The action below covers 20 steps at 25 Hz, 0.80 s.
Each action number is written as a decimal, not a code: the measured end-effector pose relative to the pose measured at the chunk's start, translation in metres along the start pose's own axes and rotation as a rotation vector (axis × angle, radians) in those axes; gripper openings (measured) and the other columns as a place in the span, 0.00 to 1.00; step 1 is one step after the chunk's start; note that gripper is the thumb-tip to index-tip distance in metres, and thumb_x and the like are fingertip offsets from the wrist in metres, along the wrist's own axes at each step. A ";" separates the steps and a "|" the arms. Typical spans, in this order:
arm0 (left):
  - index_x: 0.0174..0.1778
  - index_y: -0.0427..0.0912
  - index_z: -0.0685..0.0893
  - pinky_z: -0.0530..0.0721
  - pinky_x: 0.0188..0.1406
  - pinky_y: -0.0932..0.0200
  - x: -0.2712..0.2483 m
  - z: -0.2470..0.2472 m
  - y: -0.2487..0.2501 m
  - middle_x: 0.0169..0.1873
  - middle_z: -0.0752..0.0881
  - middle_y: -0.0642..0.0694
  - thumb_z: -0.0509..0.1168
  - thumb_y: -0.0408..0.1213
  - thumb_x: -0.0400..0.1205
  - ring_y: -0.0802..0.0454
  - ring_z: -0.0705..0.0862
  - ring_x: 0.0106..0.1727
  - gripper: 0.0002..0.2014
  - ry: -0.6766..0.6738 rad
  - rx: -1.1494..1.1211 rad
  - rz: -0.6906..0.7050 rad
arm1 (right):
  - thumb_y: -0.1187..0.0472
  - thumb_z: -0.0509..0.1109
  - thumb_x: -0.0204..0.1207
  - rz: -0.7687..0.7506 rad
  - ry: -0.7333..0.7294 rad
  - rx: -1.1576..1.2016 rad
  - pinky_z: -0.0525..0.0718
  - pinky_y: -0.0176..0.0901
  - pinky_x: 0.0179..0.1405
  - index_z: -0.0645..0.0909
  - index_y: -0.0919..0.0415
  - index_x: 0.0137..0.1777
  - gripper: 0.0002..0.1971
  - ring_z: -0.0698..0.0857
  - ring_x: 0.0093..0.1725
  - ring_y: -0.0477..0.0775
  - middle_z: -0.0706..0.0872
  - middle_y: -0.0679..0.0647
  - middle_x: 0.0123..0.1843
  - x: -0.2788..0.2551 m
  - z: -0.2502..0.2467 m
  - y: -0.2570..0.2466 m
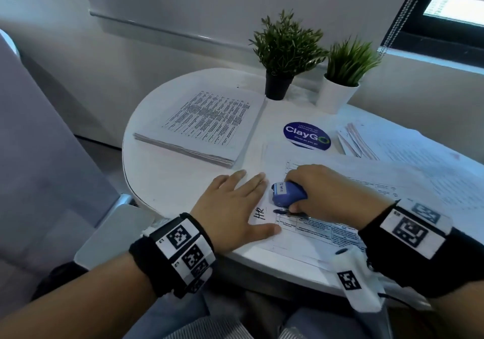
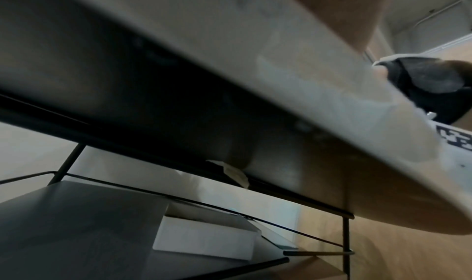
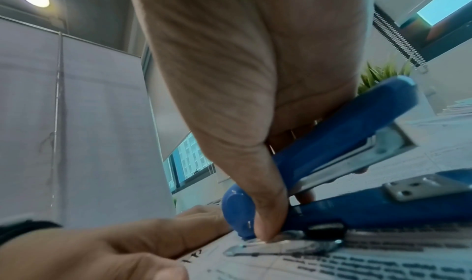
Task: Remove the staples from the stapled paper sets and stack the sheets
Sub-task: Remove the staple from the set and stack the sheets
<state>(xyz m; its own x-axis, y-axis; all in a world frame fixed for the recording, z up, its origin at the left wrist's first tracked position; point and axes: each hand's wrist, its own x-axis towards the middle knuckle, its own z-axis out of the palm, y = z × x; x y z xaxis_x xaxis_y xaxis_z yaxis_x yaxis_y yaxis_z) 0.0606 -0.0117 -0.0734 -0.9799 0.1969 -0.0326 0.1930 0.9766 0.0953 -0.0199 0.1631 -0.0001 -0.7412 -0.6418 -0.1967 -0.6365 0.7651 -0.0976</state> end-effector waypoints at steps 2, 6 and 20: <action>0.85 0.53 0.47 0.47 0.82 0.47 0.005 0.000 0.000 0.85 0.45 0.60 0.28 0.78 0.67 0.49 0.46 0.86 0.52 -0.004 -0.001 -0.003 | 0.55 0.76 0.71 -0.006 0.020 0.032 0.78 0.47 0.44 0.78 0.56 0.47 0.11 0.80 0.47 0.52 0.82 0.50 0.46 0.002 0.002 -0.003; 0.85 0.54 0.48 0.48 0.81 0.46 0.011 0.001 -0.001 0.85 0.47 0.60 0.25 0.77 0.67 0.48 0.48 0.85 0.51 0.013 0.012 -0.011 | 0.54 0.78 0.70 -0.006 0.033 0.031 0.74 0.44 0.38 0.79 0.55 0.45 0.11 0.79 0.42 0.50 0.81 0.48 0.43 0.009 0.003 -0.003; 0.84 0.59 0.41 0.46 0.82 0.43 0.017 0.001 0.001 0.85 0.44 0.59 0.35 0.77 0.73 0.45 0.44 0.85 0.44 -0.037 0.034 -0.008 | 0.46 0.77 0.70 -0.154 0.205 0.048 0.73 0.42 0.40 0.81 0.51 0.50 0.14 0.78 0.42 0.49 0.80 0.47 0.43 0.006 0.013 -0.004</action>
<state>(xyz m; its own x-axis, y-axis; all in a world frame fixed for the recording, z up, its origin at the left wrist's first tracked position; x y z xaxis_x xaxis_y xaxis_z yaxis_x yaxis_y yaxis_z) 0.0445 -0.0071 -0.0749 -0.9791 0.1911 -0.0696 0.1871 0.9805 0.0609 -0.0189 0.1571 -0.0131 -0.6675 -0.7442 0.0252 -0.7377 0.6562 -0.1587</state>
